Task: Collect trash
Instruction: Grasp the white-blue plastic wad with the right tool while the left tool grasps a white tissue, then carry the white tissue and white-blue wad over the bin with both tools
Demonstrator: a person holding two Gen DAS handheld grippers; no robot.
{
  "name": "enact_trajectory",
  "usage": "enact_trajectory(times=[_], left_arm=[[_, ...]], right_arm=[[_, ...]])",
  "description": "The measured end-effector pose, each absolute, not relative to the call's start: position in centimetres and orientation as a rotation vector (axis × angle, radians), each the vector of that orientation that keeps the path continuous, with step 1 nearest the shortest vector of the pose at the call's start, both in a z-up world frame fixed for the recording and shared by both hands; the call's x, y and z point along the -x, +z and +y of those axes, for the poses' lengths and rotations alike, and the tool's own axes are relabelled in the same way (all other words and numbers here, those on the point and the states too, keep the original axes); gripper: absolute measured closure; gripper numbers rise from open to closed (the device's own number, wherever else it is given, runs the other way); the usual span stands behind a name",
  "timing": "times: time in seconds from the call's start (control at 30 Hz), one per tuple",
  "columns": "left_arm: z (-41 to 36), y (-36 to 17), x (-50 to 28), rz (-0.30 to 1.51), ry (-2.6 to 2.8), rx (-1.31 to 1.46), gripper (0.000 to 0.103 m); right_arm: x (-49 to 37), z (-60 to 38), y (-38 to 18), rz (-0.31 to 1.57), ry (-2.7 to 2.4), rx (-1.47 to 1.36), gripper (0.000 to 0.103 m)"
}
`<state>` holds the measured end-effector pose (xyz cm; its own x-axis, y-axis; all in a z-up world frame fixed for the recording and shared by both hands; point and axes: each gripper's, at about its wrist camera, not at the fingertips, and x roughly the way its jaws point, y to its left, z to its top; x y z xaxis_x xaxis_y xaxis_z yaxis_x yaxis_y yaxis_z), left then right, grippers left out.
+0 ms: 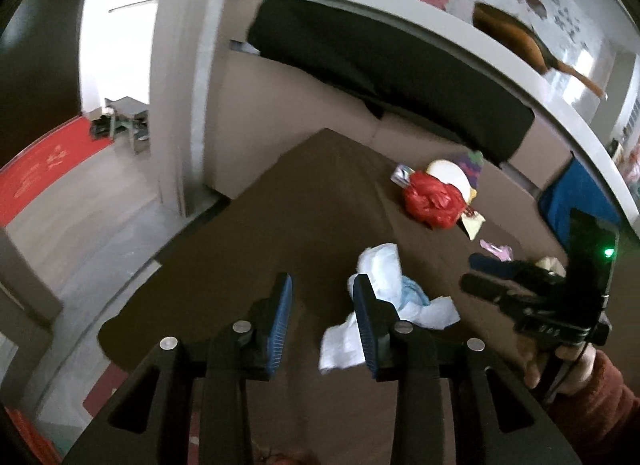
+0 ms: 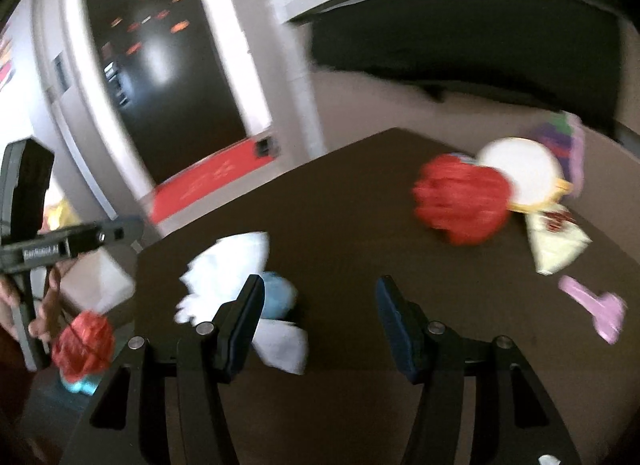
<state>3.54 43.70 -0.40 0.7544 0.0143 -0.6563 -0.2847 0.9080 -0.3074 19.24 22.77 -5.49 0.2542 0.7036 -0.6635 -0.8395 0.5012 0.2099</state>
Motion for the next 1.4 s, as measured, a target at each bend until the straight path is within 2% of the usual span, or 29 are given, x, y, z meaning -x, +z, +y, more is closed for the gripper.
enact_trajectory(times=[0.27,0.3,0.33,0.4,0.77,1.0,1.17,1.23,1.27,1.4], left_arm=[[42.2,-0.9,-1.4,0.722,0.159,0.371,0.070],[41.9,-1.1,-1.5,0.726,0.153,0.368,0.070],[41.5,-1.3,-1.7,0.734,0.141,0.365,0.070],[40.5,-1.7,-2.5,0.745,0.115,0.353,0.070],[33.5,-4.9,-9.0,0.796,0.106,0.339,0.070],[31.4,-6.4,-13.3,0.848,0.235,0.134,0.070],[30.7,-8.0,-15.0,0.913,0.226,0.118,0.070],[30.4,-8.2,-15.3,0.914,0.261,0.099,0.072],[30.4,-8.1,-15.3,0.906,0.271,0.105,0.077],[30.0,-7.1,-15.5,0.882,0.262,0.167,0.081]], right_arm=[[-19.2,28.5,-10.0,0.942,1.075,0.241,0.049],[-19.3,28.4,-10.1,0.942,1.067,0.244,0.058],[-19.4,28.1,-10.0,0.932,1.061,0.238,0.062],[-20.0,26.5,-9.1,0.908,1.033,0.197,0.064],[-22.5,12.2,-3.3,0.720,0.694,0.094,0.064],[-22.3,4.9,-3.9,0.720,0.646,-0.009,0.064],[-21.8,3.4,-5.0,0.735,0.636,-0.031,0.064],[-21.9,2.8,-5.3,0.740,0.637,-0.043,0.064],[-21.9,2.4,-5.3,0.741,0.638,-0.048,0.064],[-21.4,1.0,-5.4,0.736,0.641,-0.058,0.064]])
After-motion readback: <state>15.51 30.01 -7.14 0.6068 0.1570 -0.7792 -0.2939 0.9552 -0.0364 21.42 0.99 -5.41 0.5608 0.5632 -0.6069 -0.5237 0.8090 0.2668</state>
